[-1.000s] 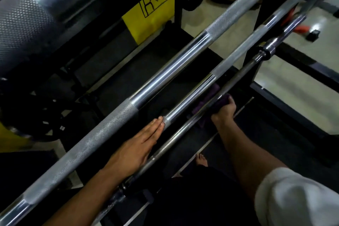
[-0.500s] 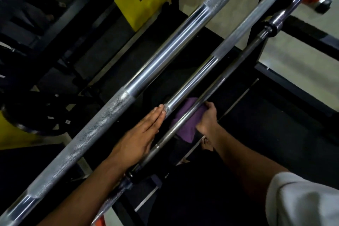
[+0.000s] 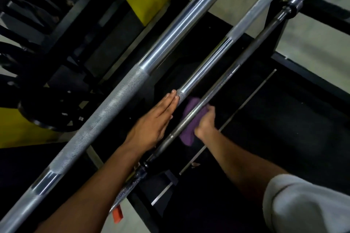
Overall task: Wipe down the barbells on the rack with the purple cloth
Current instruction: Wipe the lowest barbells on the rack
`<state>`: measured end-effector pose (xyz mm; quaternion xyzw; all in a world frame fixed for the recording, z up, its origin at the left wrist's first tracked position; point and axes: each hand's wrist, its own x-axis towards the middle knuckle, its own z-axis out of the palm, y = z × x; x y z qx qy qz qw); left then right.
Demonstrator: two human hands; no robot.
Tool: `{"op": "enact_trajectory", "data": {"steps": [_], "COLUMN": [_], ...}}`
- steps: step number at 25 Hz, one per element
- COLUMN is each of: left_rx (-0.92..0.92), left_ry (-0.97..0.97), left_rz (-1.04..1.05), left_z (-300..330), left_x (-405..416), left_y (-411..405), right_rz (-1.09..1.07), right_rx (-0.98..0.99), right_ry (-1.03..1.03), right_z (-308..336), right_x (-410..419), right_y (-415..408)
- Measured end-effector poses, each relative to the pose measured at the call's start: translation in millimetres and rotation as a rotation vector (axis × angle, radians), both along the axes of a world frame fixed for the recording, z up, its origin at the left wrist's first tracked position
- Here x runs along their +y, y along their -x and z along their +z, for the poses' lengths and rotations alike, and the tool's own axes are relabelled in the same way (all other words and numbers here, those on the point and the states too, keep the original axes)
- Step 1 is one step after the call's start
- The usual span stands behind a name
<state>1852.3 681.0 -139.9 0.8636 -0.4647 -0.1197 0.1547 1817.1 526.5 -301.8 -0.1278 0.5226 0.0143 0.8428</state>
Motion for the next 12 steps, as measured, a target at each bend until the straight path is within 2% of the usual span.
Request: {"op": "enact_trajectory", "data": {"steps": [2,6,9,12], "left_rx": [-0.007,-0.035,-0.043,-0.067], "left_ry": [0.003,0.011,0.031,0.075], "left_rz": [0.015,0.026,-0.003,-0.008], "left_z": [-1,-7,-11,-18], "left_x": [0,8,9,10], "left_y": [1,1,0,-2], "right_rz": [0.02,-0.087,-0.057,0.039], "right_rx": [0.01,0.093,0.186,0.09], "right_ry": [0.021,0.34,0.543,0.586], "right_z": [10,8,15,6], "right_x": [5,-76,-137,-131], "right_y": [8,-28,-51,-48]}}
